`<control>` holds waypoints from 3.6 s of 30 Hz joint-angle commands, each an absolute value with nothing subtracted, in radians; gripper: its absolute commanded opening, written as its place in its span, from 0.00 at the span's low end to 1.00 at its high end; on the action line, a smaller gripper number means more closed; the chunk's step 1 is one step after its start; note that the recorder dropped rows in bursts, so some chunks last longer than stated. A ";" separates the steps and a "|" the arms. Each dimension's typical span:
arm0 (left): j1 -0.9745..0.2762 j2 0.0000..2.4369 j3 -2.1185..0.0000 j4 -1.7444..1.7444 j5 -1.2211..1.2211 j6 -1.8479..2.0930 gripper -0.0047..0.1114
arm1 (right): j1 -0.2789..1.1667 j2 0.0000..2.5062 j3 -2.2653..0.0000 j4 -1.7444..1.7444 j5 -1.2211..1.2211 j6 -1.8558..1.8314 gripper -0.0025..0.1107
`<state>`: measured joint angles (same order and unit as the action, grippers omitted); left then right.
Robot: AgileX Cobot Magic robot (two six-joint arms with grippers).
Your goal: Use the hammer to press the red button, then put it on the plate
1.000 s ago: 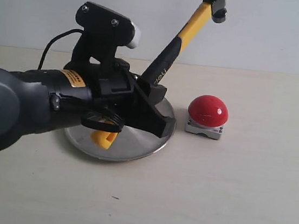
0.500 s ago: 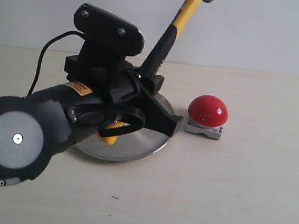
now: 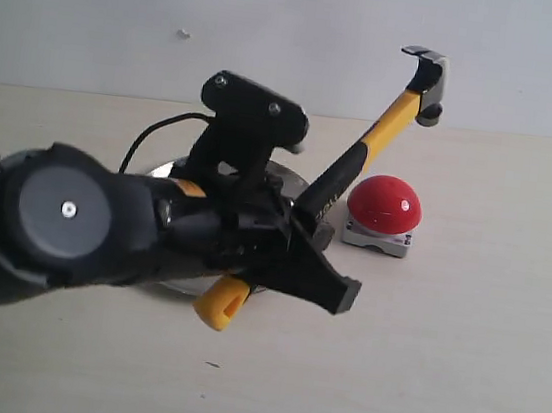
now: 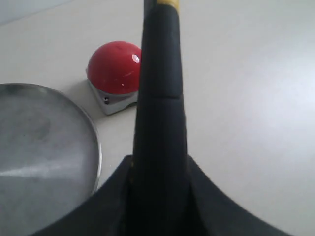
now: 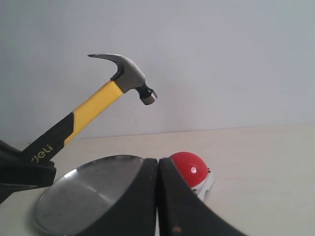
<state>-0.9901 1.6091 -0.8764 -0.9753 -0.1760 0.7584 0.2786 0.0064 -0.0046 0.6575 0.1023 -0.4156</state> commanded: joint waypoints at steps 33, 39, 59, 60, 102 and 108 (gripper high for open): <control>-0.802 1.660 -1.096 -1.083 0.204 1.254 0.04 | 0.279 0.000 0.000 0.656 0.102 -0.415 0.02; -0.786 1.628 -1.096 -0.681 0.354 1.013 0.04 | 0.279 0.000 0.000 0.656 0.102 -0.415 0.02; -0.757 1.560 -1.182 -0.156 0.260 0.250 0.04 | 0.279 0.000 0.000 0.654 0.102 -0.415 0.02; -0.752 1.560 -1.182 -0.140 0.260 0.240 0.04 | 0.279 0.000 0.000 0.654 0.102 -0.415 0.02; -0.810 1.735 -0.983 0.953 -0.044 -1.143 0.04 | 0.279 0.000 0.000 0.656 0.102 -0.415 0.02; -0.822 1.791 -0.997 0.953 -0.044 -1.151 0.04 | 0.279 0.000 0.000 0.654 0.102 -0.415 0.02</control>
<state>-0.8103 1.7831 -0.9725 0.9574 0.0000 -1.1410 0.2786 0.0064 -0.0046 0.6575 0.1061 -0.4156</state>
